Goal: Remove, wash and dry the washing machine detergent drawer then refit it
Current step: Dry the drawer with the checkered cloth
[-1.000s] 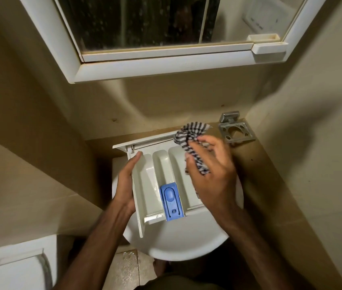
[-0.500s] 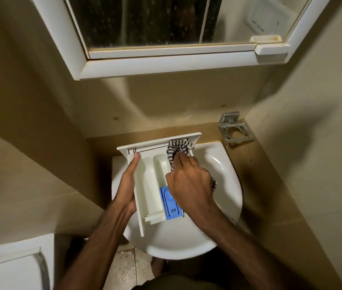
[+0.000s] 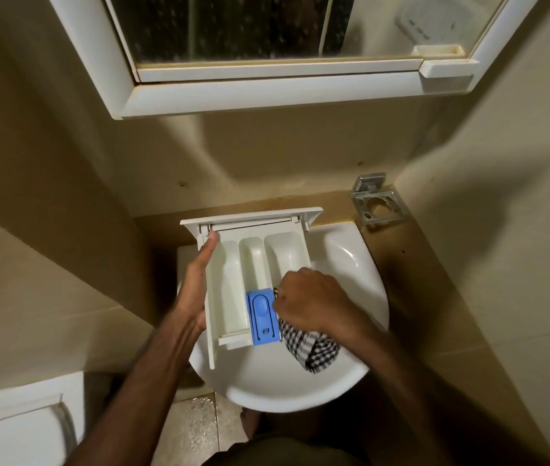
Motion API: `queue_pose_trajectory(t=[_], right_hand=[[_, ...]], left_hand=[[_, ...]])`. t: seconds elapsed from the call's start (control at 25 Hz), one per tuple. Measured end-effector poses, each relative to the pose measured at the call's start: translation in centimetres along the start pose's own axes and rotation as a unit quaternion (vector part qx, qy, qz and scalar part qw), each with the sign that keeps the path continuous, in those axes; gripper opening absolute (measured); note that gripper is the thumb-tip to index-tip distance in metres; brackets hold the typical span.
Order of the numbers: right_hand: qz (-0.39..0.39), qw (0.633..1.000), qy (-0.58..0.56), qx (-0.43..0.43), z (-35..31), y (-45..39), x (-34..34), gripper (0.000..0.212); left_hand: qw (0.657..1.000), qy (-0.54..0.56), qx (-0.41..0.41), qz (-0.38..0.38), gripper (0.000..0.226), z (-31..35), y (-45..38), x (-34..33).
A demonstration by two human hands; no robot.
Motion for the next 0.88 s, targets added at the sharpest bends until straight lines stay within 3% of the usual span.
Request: queue_pose_trajectory(t=[0.08, 0.2, 0.28, 0.4, 0.56, 0.64, 0.72, 0.8, 0.88], right_hand=[[0.002, 0.997, -0.077, -0.023, 0.5, -1.0, 1.1, 0.025], [0.057, 0.997, -0.046, -0.009, 0.0, -2.0, 2.1, 0.015], [0.128, 0.992, -0.014, 0.015, -0.6, -2.9, 3.0, 0.007], [0.249, 0.965, -0.062, 0.046, -1.0, -3.9, 4.8, 0.017], [0.412, 0.899, -0.134, 0.055, 0.6, 0.9, 4.6, 0.021], [0.38, 0.917, -0.111, 0.04, 2.2, 3.7, 2.8, 0.026], [0.317, 0.946, -0.028, 0.069, 2.9, 4.7, 0.7, 0.045], [0.296, 0.943, 0.095, 0.118, 2.7, 4.2, -1.0, 0.061], [0.285, 0.934, 0.186, 0.111, 2.4, 2.5, -1.6, 0.072]], left_hand=[[1.0, 0.007, 0.009, -0.015, 0.061, -0.1, 0.2, -0.4], [1.0, -0.001, -0.002, -0.018, 0.058, 0.4, 0.0, -0.6], [1.0, -0.012, 0.0, -0.02, 0.06, 0.5, -0.1, -0.6], [1.0, -0.007, -0.002, -0.027, 0.052, 0.3, 0.2, -0.9], [1.0, -0.003, -0.003, -0.013, 0.048, 0.4, 0.1, -0.4], [1.0, 0.007, -0.003, 0.003, 0.047, 0.5, 0.0, 0.3], [1.0, 0.02, -0.001, 0.005, 0.047, 0.4, -0.4, 0.7], [1.0, 0.024, -0.007, -0.003, 0.044, 0.6, -0.4, 0.5], [1.0, 0.018, -0.011, -0.008, 0.042, 0.8, -0.4, 0.1]])
Point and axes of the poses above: each hand's wrist, its own y-axis away from the middle knuckle, its own x-axis out of the back of the hand, z = x × y, the point moved 5 cm from there along -y, towards the middle knuckle, and after that the axes turned 6 degrees about -x, right-handed, at the moved point
